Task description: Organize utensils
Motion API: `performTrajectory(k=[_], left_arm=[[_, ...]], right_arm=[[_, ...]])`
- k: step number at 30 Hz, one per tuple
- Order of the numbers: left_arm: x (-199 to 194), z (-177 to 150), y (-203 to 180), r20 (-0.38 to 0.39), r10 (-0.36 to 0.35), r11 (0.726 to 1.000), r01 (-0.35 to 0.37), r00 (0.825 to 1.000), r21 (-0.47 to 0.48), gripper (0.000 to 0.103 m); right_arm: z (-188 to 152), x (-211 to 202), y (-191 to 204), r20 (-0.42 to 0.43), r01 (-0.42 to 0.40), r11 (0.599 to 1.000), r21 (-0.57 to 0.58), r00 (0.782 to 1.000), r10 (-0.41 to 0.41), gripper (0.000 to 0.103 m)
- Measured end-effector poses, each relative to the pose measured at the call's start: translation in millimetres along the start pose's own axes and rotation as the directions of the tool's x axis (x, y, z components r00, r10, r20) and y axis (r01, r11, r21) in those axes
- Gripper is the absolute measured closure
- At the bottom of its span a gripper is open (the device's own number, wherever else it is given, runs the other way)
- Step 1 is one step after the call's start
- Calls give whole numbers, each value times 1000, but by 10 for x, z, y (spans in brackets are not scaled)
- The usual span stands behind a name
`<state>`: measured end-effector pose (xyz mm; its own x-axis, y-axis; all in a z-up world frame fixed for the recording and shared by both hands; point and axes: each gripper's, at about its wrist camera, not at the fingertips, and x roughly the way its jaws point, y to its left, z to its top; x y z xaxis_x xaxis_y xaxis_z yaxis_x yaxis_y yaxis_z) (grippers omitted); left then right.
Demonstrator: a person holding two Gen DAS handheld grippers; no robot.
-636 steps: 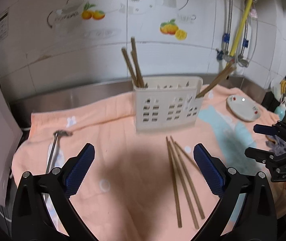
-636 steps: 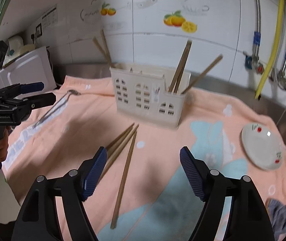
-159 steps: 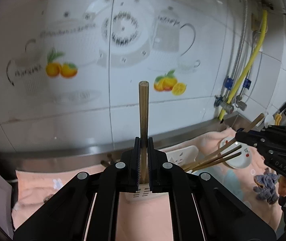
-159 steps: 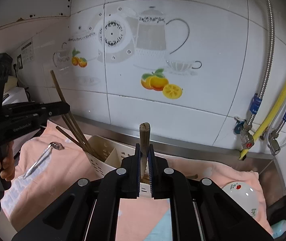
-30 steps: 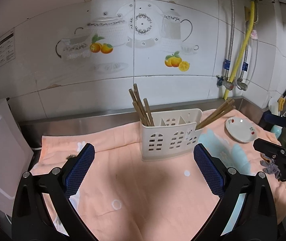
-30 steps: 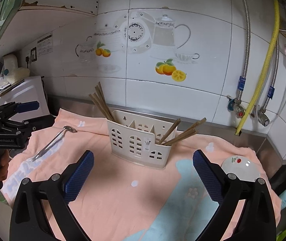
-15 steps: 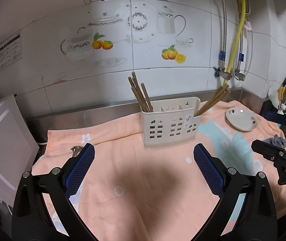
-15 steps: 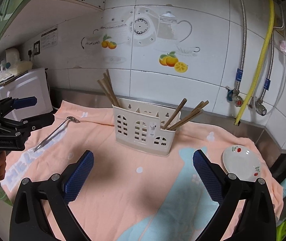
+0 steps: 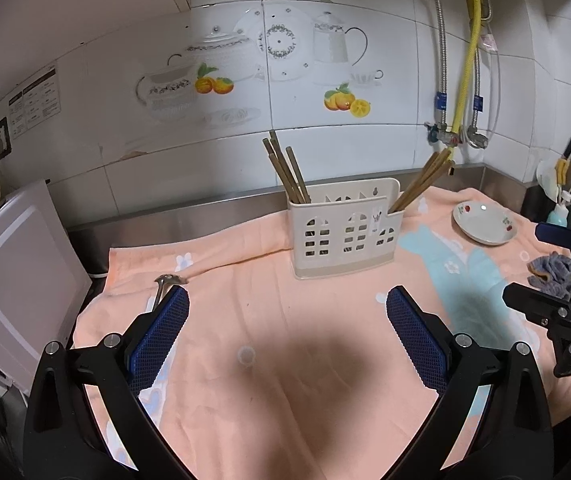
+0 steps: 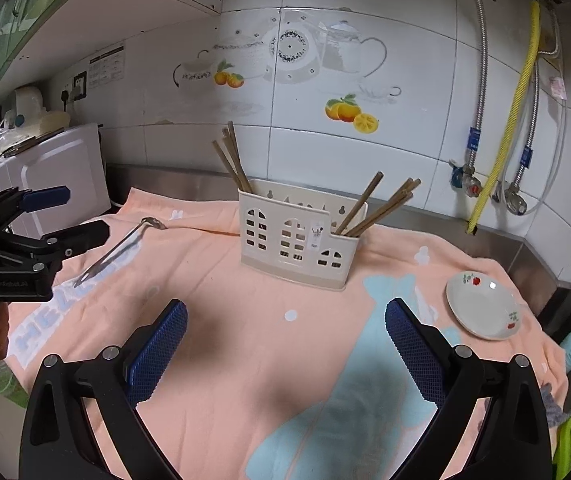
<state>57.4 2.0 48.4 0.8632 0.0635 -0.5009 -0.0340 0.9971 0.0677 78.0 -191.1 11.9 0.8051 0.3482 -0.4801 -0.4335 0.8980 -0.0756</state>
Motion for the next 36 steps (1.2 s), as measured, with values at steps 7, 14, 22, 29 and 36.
performTrajectory(k=[7, 14, 22, 29, 36], left_arm=[[-72, -146, -16, -8, -14, 1000, 14, 1000, -17, 5], [-112, -295, -36, -14, -23, 999, 23, 1000, -31, 5], [-155, -371, 13, -8, -25, 998, 24, 1000, -66, 5], [-166, -414, -15, -4, -12, 998, 12, 1000, -56, 5], [-179, -439, -26, 1, -19, 998, 19, 1000, -58, 5]], right_arm=[[-129, -73, -18, -5, 8, 999, 41, 1000, -8, 7], [-248, -82, -102, -22, -1, 993, 120, 1000, 4, 7], [-302, -115, -95, -18, -10, 990, 140, 1000, 13, 7], [-310, -126, -98, -15, -10, 989, 146, 1000, 12, 7], [-317, -131, -107, -15, -9, 988, 155, 1000, 11, 7]])
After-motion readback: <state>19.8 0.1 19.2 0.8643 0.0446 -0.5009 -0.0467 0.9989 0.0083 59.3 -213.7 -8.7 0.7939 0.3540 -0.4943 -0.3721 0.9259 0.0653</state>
